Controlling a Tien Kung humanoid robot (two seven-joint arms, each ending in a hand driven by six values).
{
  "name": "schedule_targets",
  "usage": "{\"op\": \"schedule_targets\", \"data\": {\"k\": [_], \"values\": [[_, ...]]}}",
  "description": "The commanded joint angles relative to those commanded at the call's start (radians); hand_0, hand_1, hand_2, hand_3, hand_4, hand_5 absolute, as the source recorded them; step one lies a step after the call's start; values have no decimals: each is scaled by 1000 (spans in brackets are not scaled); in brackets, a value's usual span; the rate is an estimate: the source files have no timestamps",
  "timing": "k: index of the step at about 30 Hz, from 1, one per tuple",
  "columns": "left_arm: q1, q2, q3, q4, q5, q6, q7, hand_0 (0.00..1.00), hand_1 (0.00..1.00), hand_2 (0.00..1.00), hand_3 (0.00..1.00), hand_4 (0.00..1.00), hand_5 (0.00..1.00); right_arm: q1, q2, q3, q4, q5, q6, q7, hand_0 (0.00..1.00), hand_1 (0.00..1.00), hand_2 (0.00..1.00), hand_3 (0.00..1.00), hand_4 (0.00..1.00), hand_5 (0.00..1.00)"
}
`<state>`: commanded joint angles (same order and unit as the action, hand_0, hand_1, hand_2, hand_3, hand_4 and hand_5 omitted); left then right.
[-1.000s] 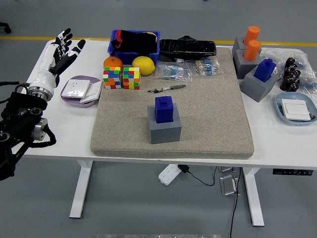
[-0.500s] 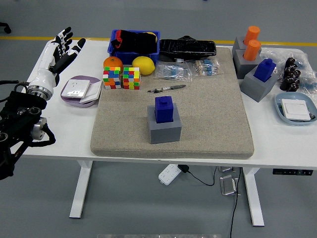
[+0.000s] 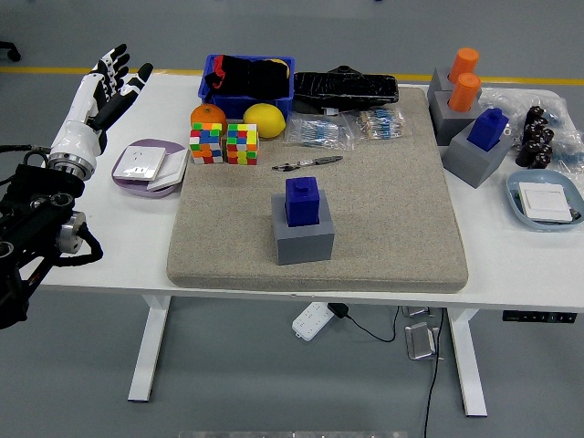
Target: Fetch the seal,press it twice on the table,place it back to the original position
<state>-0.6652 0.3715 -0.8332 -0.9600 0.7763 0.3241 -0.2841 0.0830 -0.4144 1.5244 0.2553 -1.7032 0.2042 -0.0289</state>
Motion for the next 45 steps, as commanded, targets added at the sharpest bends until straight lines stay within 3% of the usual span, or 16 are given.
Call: {"op": "schedule_targets", "data": {"k": [45], "values": [[-29,-7,-2,3,4,-10,18,998,993,963,961,834,607,28,-3,0,-4,14,22,-20,788,706,695,647,762,545]]}}
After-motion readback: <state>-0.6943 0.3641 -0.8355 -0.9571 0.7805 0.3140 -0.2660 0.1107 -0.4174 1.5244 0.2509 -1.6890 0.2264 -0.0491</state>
